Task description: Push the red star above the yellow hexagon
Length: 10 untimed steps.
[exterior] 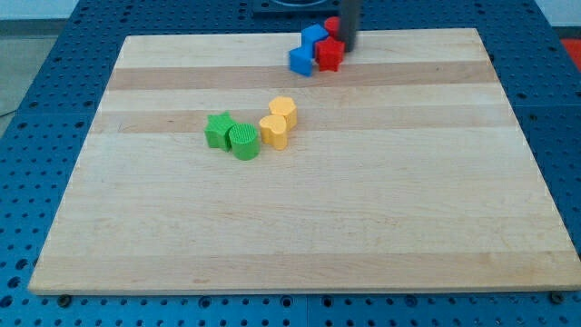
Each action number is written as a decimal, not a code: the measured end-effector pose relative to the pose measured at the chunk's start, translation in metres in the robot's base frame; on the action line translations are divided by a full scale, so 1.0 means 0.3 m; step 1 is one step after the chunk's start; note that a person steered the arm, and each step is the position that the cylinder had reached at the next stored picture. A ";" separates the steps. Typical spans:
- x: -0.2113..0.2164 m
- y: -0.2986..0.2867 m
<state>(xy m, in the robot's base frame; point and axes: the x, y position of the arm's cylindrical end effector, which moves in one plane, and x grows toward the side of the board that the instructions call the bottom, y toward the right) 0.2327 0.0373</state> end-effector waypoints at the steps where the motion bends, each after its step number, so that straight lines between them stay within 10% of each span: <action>1: 0.081 -0.234; 6: 0.116 0.216; 10: 0.307 -0.277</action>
<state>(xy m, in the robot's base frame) 0.3247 -0.0457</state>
